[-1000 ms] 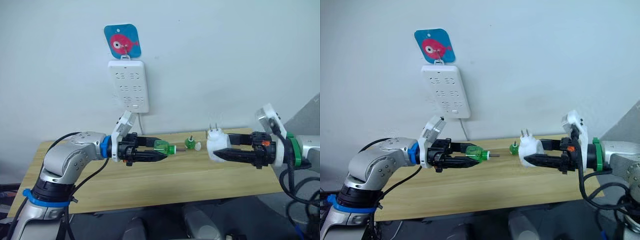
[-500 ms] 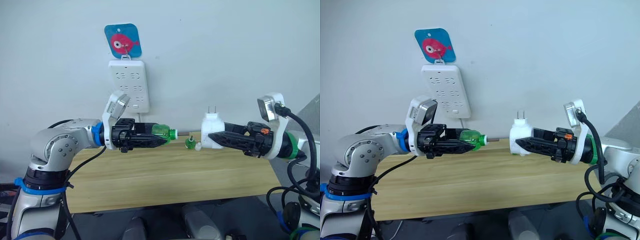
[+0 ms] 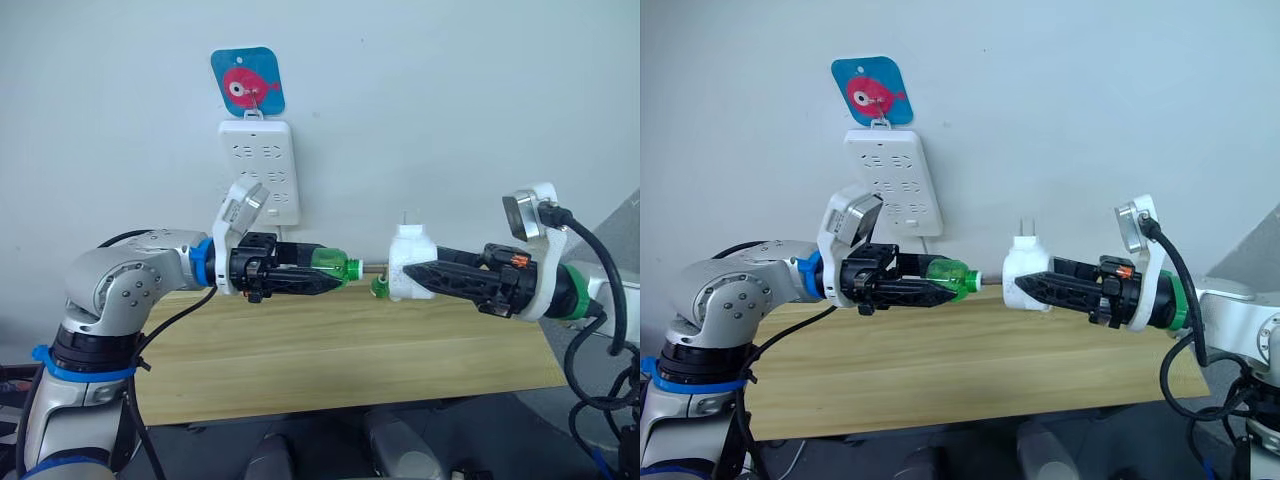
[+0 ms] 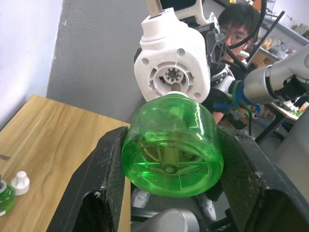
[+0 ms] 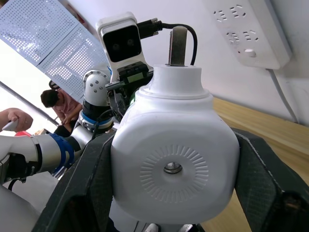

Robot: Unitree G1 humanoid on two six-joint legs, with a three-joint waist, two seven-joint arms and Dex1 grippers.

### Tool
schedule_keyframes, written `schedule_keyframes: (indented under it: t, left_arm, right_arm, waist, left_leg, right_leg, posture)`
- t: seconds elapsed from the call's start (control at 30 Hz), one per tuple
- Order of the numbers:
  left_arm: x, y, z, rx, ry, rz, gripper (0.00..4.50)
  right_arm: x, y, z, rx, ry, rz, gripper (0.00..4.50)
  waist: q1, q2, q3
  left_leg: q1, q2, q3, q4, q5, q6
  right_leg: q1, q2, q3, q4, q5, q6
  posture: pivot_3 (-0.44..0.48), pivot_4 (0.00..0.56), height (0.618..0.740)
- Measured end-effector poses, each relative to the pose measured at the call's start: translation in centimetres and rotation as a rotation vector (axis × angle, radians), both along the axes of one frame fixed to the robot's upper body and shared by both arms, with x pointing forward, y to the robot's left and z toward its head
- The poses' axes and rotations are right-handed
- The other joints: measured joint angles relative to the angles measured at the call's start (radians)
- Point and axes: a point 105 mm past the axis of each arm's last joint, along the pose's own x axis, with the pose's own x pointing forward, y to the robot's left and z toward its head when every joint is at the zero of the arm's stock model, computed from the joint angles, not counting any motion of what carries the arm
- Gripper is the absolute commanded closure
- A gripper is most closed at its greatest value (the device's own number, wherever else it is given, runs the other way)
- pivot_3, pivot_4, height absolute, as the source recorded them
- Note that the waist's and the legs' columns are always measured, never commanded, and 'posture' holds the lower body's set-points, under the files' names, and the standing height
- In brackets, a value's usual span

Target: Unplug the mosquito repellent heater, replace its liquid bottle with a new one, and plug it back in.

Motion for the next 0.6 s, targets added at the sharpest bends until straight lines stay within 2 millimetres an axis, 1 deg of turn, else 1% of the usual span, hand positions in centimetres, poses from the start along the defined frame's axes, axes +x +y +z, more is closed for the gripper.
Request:
schedule_keyframes:
  t: [0.17, 0.6]
  left_arm:
    - [0.08, -0.04, -0.27, 0.014, -0.003, 0.003, 2.13]
    - [0.1, -0.15, -0.22, 0.007, -0.02, -0.004, 2.13]
  right_arm:
    - [-0.06, 0.2, 0.0, -0.007, 0.003, 0.002, 1.53]
    - [0.12, 0.46, -0.29, -0.007, 0.014, -0.001, 1.53]
  waist:
    - [0.001, 0.0, 0.0]
    - [0.002, 0.0, 0.0]
  left_leg:
    - [0.0, 0.0, 0.0, 0.0, 0.0, 0.0]
    - [-0.001, 0.0, 0.0, 0.002, 0.0, 0.0]
  right_leg:
    - [0.0, 0.0, 0.0, 0.0, 0.0, 0.0]
    - [0.0, 0.0, 0.0, 0.0, 0.0, 0.0]
  posture:
    - [-0.21, 0.082, 0.704]
    - [-0.211, 0.083, 0.704]
